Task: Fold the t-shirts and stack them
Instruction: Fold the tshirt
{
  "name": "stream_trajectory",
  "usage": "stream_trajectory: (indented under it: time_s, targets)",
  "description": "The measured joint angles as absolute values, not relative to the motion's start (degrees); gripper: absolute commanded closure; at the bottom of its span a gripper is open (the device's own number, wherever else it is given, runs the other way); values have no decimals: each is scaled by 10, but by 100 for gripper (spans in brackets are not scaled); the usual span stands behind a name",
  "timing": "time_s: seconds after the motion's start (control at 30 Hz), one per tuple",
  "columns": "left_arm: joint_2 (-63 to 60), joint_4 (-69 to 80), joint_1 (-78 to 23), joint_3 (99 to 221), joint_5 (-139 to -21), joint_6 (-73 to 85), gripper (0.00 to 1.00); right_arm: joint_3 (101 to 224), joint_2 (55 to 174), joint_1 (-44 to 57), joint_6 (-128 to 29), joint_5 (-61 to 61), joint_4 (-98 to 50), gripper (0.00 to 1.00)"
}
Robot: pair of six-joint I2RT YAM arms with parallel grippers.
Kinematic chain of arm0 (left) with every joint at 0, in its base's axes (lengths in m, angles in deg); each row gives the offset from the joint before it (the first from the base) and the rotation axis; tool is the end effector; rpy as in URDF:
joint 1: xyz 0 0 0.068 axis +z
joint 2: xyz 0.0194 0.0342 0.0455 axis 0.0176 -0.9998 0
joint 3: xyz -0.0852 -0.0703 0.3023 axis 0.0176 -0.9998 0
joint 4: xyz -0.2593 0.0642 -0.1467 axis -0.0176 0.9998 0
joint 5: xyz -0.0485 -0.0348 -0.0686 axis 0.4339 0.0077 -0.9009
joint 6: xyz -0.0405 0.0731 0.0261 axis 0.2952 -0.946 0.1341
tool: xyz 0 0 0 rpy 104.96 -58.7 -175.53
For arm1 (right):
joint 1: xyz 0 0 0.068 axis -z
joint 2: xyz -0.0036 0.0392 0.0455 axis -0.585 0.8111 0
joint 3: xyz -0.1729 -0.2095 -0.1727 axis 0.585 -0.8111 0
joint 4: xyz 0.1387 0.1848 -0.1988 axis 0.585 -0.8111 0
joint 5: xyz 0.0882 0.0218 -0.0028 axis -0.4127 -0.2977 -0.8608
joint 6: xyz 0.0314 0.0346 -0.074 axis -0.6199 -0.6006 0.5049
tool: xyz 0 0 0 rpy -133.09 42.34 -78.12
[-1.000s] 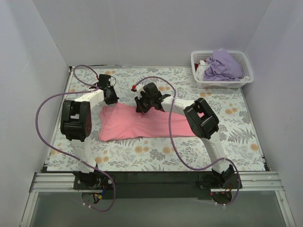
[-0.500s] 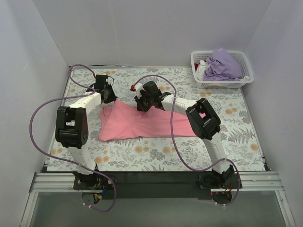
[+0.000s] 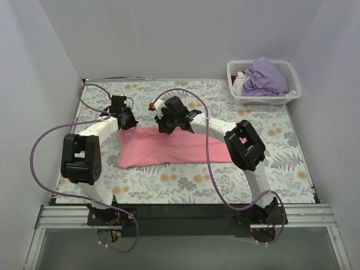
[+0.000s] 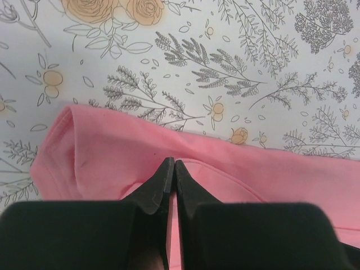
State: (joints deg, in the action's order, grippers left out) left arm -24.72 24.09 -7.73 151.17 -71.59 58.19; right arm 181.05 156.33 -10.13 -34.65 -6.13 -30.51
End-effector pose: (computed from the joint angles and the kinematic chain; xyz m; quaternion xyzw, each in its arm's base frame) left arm 0.4298 -0.0502 0.1844 -0.4541 0.8290 -0.1861 0.2680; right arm 0.4012 0.4401 0.2002 -0.4503 0.7654 0.2423 0.3907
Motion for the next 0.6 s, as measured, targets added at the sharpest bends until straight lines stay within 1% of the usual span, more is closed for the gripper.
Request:
stream_trajectory:
  time_s: [0.2,0.47,0.57,0.6]
  targets:
    - [-193,240,-77,1476,-715,590,100,1786,1548,-112,-340,-66,-312,96]
    - [-169,230,-77,1430,-713,590,100,1743,1520,-119,-340,-83,-320,97]
    - [-168,225,-77,1411,-714,589,97,1731,1517,-119,-340,-91,-320,96]
    - [-168,226,-77,1407,-714,589,94,1727,1517,-119,-341,-95,-320,96]
